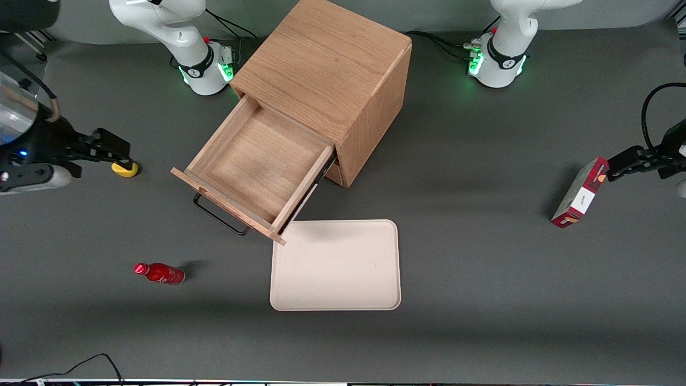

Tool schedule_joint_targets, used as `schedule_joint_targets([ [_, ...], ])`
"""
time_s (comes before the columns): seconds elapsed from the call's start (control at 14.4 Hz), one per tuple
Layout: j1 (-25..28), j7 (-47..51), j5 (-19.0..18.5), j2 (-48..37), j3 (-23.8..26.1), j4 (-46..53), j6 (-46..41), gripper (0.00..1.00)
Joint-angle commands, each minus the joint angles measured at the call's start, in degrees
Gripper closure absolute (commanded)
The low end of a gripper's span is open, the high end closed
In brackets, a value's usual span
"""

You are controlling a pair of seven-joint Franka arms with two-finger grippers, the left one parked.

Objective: Close top drawer
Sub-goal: 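Move the right gripper from rest toward the open drawer's front, then lower the right gripper beside the black handle of the open drawer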

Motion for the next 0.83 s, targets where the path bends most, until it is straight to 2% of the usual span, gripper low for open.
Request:
schedule_joint_targets([
  [0.0, 0.74, 6.59, -0.23, 2.58, 2.6, 4.91, -1.38, 0.0],
  [0.07, 0.74, 9.83, -0.15, 2.14, 2.69, 4.91, -1.29, 0.0],
  [0.21, 0.39, 9.69, 0.03, 1.79, 3.31, 4.82, -1.2, 0.0],
  [0.35, 0.04, 1.22, 0.12, 1.52, 3.57, 4.73, -1.64, 0.0],
  [0.56, -0.05, -2.69, 0.29, 1.26, 3.57, 4.56, -1.64, 0.0],
  [0.76, -0.05, -19.42, 1.0, 2.31, 3.22, 4.73, -1.11, 0.0],
])
